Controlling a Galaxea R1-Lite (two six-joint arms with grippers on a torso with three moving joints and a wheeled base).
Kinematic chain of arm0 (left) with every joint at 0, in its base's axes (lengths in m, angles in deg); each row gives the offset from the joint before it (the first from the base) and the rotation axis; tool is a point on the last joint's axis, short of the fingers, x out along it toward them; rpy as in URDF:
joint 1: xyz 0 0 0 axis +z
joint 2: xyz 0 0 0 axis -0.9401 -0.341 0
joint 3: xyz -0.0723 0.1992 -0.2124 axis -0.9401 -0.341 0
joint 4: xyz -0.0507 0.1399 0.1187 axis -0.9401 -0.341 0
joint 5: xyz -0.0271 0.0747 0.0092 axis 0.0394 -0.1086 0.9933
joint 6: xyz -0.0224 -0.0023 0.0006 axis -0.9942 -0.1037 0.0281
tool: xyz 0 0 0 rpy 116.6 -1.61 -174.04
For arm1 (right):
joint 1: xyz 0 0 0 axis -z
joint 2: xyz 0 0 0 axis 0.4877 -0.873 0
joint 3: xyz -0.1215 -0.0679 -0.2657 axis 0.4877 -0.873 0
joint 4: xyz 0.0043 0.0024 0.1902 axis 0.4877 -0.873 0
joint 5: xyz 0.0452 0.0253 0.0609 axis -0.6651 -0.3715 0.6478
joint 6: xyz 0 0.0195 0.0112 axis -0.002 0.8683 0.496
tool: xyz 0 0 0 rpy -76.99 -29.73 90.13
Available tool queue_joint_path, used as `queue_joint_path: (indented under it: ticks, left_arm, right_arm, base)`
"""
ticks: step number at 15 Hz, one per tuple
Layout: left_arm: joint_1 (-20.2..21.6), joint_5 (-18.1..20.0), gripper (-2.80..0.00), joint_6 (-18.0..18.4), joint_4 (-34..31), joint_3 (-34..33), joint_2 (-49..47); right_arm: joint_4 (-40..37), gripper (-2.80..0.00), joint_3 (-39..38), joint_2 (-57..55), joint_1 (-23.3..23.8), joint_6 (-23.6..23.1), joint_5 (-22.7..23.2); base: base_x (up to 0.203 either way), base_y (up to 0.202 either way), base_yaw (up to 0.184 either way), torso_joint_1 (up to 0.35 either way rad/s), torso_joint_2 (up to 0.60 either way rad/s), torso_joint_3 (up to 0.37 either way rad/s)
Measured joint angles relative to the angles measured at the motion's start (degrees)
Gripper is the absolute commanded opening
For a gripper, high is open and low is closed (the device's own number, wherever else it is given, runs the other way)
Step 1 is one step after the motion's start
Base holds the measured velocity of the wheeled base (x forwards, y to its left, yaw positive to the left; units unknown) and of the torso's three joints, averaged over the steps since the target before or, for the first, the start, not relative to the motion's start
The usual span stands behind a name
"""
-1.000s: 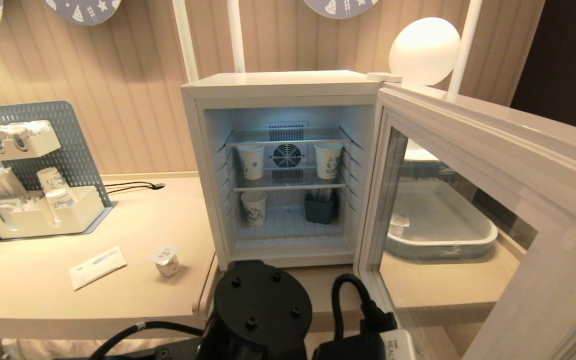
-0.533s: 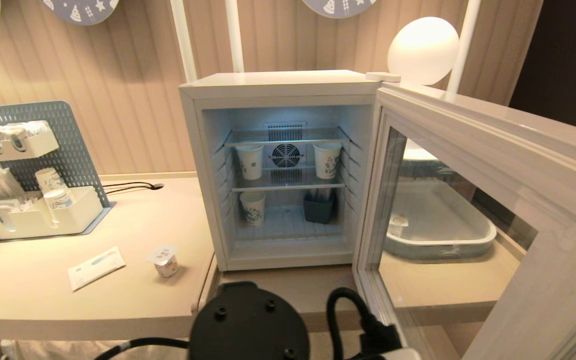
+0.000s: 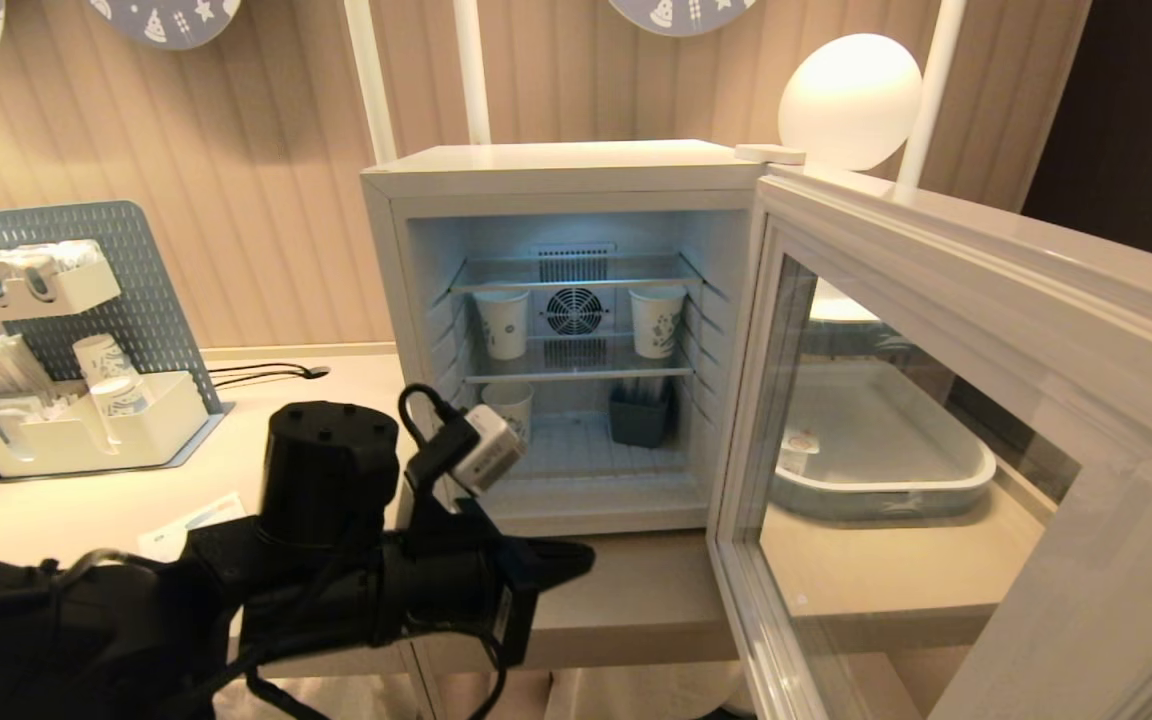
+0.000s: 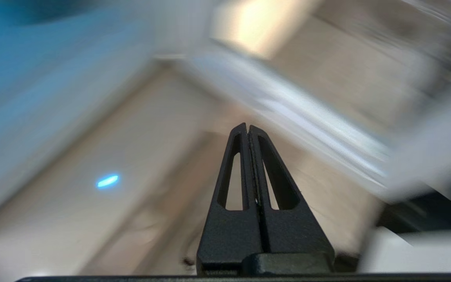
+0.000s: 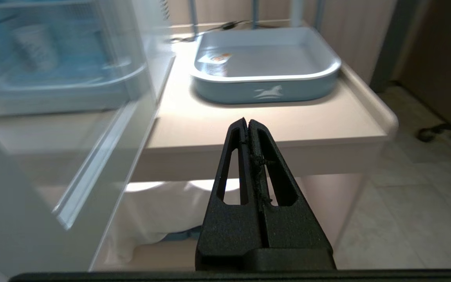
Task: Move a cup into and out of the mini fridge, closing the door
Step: Open the freezer door, then put the yoghurt in the freezer
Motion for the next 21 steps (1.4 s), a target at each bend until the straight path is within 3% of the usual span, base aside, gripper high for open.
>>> queue_joint_path:
  ticks: [3,5,8,10,13,15,19,21]
  left_arm:
    - [5.1,-15.0,-2.8,-1.7,0.1,-1.3,1.9]
    - [6.2,-29.8,-2.8,-2.3,0.5,-2.9,3.0]
    - [6.9,-55.8,-2.8,-1.8,3.5,-10.0,8.5]
    - [7.9,-64.9,-2.8,0.6,2.5,-13.0,16.7]
    - [10.1,-69.1,-2.8,3.5,-5.9,-13.8,34.8]
    - [13.1,-70.9,-2.8,4.6,-17.0,-12.2,49.7]
    - [22.6,-73.8,-2.8,2.4,-41.9,-7.7,72.4]
    - [29.7,-71.5,-2.8,2.0,-51.8,-4.5,77.1]
  right_arm:
    - [0.0,-2.8,0.0,0.0,0.0,0.0,0.0]
    - [0.0,-2.8,0.0,0.0,0.0,0.0,0.0]
    - [0.0,-2.8,0.0,0.0,0.0,0.0,0.0]
    - [0.0,-2.8,0.0,0.0,0.0,0.0,0.0]
    - [0.0,-2.8,0.0,0.0,0.0,0.0,0.0]
    - [0.0,-2.8,0.0,0.0,0.0,0.0,0.0]
    - [0.0,-2.8,0.0,0.0,0.0,0.0,0.0]
    - [0.0,-2.8,0.0,0.0,0.0,0.0,0.0]
  base:
    - [0.0,0.0,0.0,0.0,0.0,0.0]
    - [0.0,0.0,0.0,0.0,0.0,0.0]
    - [0.0,0.0,0.0,0.0,0.0,0.0]
    - [0.0,0.0,0.0,0.0,0.0,0.0]
    - [0.0,0.0,0.0,0.0,0.0,0.0]
    - [0.0,0.0,0.0,0.0,0.0,0.0]
    - [0.0,0.0,0.0,0.0,0.0,0.0]
    - [0.0,0.0,0.0,0.0,0.0,0.0]
